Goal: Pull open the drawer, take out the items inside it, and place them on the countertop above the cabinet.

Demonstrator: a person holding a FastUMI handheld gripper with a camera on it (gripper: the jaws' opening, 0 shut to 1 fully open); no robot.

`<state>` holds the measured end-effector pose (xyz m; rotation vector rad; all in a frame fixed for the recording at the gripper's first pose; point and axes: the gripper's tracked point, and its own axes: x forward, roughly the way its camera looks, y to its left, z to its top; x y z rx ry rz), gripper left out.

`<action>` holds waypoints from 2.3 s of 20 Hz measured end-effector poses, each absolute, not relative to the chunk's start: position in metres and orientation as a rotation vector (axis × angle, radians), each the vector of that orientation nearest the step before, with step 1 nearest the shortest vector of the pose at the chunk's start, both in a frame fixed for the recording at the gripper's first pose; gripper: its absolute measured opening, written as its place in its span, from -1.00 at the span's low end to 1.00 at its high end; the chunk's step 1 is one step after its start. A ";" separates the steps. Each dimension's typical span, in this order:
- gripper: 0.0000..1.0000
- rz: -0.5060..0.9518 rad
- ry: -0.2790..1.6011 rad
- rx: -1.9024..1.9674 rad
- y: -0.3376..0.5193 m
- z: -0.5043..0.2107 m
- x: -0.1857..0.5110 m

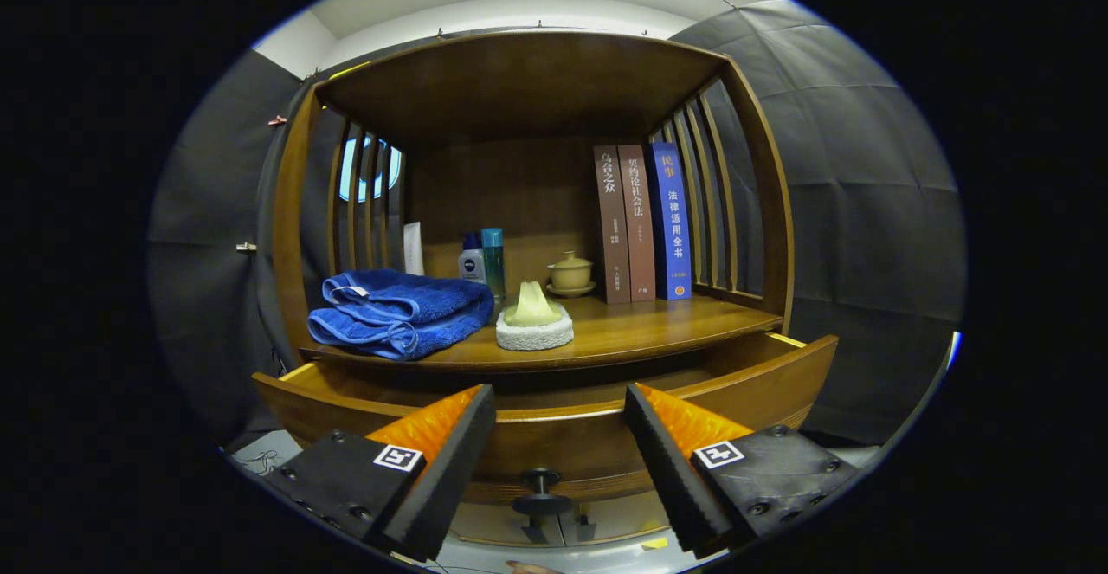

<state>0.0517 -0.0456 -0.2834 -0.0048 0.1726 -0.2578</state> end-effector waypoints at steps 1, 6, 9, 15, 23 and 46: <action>0.96 -0.256 0.178 -0.006 -0.046 -0.284 0.056; 0.98 -0.244 0.188 -0.005 -0.052 -0.292 0.088; 0.98 -0.236 0.194 -0.003 -0.055 -0.294 0.102; 0.99 -0.229 0.193 -0.003 -0.056 -0.295 0.113; 0.98 -0.178 0.214 -0.008 -0.042 -0.285 0.099; 0.98 -0.176 0.145 -0.091 -0.021 -0.042 0.005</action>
